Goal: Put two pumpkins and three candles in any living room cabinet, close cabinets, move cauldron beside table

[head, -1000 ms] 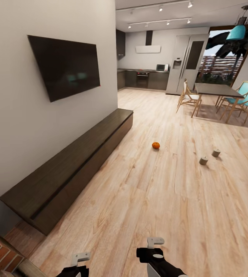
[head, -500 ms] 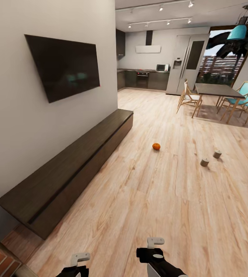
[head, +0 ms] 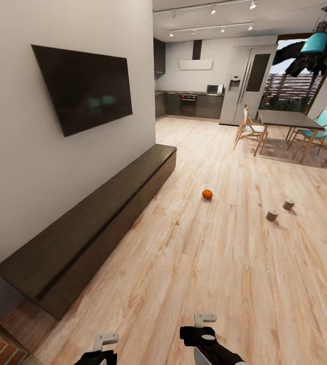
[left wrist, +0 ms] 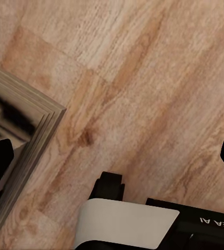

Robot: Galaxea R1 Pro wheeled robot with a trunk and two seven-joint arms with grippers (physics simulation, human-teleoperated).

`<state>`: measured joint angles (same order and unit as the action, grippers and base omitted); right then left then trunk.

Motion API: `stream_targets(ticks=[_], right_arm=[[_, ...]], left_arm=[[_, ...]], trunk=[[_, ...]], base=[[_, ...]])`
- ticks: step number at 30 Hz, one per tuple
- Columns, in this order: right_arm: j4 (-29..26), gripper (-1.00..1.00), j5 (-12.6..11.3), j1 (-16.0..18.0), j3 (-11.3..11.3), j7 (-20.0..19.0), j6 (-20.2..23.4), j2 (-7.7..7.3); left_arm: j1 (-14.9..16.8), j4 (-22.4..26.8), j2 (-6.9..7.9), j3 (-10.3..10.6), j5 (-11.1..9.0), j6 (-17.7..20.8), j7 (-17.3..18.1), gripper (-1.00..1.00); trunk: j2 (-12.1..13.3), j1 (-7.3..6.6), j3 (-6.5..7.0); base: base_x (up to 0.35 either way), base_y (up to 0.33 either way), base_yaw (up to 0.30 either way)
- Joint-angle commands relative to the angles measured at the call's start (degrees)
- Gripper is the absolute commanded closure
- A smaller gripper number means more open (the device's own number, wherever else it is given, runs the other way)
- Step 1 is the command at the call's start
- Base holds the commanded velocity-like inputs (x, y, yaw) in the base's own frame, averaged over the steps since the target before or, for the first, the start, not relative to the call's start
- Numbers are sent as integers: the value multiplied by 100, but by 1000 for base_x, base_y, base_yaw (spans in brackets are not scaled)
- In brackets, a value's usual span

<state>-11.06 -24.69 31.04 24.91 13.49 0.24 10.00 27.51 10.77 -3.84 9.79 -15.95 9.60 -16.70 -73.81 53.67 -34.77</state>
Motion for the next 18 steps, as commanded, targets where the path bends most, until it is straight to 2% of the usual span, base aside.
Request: stream_targets(ticks=[1, 18], right_arm=[[-1, -100, -45, 5, 49, 36, 3, 0], [-1, -100, -45, 1, 49, 35, 3, 0]], left_arm=[[0, 13, 4, 49, -49, 33, -35, -100], [0, 13, 5, 49, -40, 33, -35, -100]], trunk=[[-3, 0, -5], [-3, 0, -5]], base=[[21, 12, 0], [2, 7, 0]])
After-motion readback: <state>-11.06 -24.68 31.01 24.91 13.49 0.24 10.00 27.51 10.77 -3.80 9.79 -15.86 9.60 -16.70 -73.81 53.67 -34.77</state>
